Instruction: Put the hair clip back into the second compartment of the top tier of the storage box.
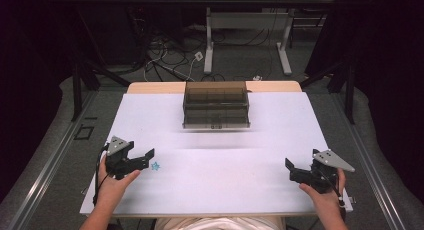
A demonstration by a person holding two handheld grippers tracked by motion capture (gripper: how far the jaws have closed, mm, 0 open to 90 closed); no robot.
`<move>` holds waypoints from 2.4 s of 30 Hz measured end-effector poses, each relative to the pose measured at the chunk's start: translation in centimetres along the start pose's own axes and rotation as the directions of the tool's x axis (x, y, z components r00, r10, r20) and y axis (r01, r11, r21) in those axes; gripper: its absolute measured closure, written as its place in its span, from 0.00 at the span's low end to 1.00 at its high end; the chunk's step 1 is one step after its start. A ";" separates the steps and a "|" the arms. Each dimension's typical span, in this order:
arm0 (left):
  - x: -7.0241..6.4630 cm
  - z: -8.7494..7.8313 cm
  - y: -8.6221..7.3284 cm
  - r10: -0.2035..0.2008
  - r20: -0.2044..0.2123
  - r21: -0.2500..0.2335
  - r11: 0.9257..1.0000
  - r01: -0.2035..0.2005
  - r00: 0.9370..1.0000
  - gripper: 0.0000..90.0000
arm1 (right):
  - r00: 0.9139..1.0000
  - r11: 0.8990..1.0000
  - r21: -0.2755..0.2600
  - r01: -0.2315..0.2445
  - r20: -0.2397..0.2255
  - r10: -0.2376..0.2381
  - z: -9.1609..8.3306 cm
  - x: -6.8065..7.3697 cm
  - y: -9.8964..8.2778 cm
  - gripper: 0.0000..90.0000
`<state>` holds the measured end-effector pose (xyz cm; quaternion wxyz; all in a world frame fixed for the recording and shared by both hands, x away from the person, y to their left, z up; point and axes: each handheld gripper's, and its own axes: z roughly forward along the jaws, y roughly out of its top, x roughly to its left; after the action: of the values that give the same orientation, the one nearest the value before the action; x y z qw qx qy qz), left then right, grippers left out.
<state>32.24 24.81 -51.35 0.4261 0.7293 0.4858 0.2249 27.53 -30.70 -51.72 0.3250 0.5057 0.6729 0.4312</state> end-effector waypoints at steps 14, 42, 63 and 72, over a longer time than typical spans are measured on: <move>-0.4 1.0 -0.3 0.010 -0.013 0.066 0.998 -0.009 1.000 0.21 | 1.000 1.000 0.000 -0.006 -0.009 0.006 0.2 -0.1 -0.1 0.00; -0.9 1.9 -0.3 -0.027 -0.017 0.110 0.994 0.029 0.999 0.34 | 1.000 1.000 0.017 -0.023 -0.009 0.024 0.2 -0.2 -0.3 0.00; -0.9 2.6 0.1 -0.096 -0.015 0.196 0.976 0.097 0.995 0.39 | 1.000 1.000 0.010 -0.019 -0.010 0.019 0.2 -0.2 -0.4 0.00; -1.1 2.9 0.4 -0.158 -0.016 0.266 0.951 0.156 0.987 0.44 | 1.000 1.000 0.010 -0.024 -0.007 0.024 0.2 -0.2 -0.4 0.00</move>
<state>34.11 22.55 -52.53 0.3421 0.7397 0.5667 0.1211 27.58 -30.92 -52.15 0.3149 0.5139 0.6699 0.4336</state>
